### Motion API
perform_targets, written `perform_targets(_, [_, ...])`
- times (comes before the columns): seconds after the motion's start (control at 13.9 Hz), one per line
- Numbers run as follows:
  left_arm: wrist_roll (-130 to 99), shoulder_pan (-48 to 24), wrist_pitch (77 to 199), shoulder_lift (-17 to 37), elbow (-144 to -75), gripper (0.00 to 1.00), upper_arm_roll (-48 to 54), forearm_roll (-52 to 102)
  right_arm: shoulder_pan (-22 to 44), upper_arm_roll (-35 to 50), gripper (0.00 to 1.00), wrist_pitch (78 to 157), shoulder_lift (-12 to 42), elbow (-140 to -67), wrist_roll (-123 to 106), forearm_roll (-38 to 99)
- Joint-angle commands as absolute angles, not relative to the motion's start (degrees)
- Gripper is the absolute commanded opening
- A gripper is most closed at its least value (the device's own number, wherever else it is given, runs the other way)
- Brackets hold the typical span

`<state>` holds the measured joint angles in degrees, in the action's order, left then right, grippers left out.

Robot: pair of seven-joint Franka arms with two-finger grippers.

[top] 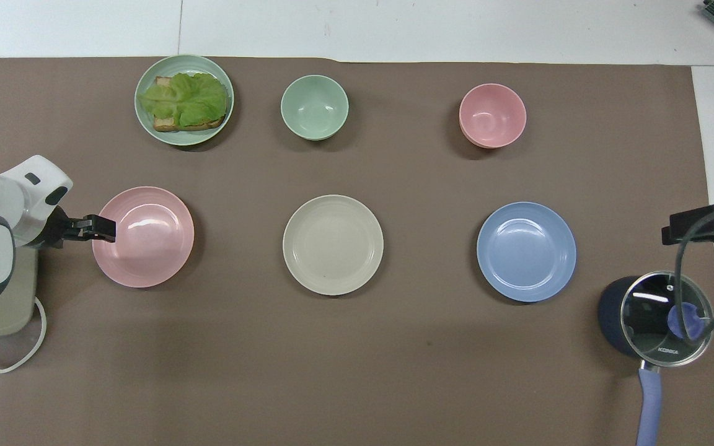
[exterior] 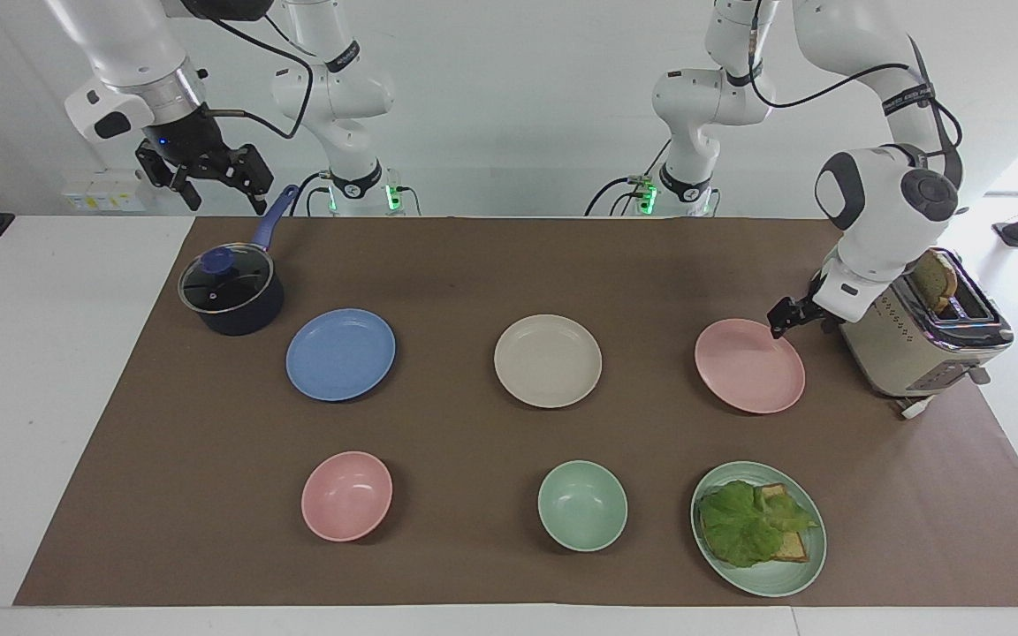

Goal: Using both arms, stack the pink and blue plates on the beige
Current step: 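Move the left gripper to the rim of the pink bowl, then grasp the pink bowl rim with the left gripper and lift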

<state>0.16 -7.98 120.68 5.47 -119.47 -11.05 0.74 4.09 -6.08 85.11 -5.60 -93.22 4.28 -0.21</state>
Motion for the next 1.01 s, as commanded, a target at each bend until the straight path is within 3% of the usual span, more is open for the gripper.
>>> perform_targets(0.0, [1.49,-6.16,124.88,8.34,-120.41,1.00,-10.81,1.41,4.04,-6.15,1.00,84.90,-6.24,-93.96,3.69,0.09])
perform_targets(0.51, [0.44,-5.45,129.37,10.46,-124.61,1.00,-10.72,1.41,6.31,-8.25,1.00,84.99,-6.15,-94.04,3.69,0.00])
perform_targets(0.58, [0.87,-5.19,129.55,10.46,-124.72,0.76,-10.72,1.41,8.59,-10.35,1.00,84.99,-6.15,-94.04,3.69,0.00])
perform_targets(0.65, [0.88,-5.19,129.12,10.55,-124.63,0.34,-10.72,1.41,9.74,-11.94,1.00,84.99,-6.15,-94.04,3.69,0.00])
perform_targets(0.72, [0.97,-5.45,129.11,10.63,-124.37,0.06,-10.72,1.41,9.67,-12.21,1.00,84.99,-6.15,-93.96,3.60,0.00])
perform_targets(0.79, [1.05,-5.45,128.76,10.72,-124.10,0.00,-10.72,1.41,9.32,-12.22,1.00,84.99,-6.24,-93.96,3.60,0.09])
perform_targets(0.94, [1.06,-5.54,128.41,10.72,-123.93,0.00,-10.72,1.41,9.05,-12.22,1.00,84.99,-6.24,-93.96,3.52,0.09])
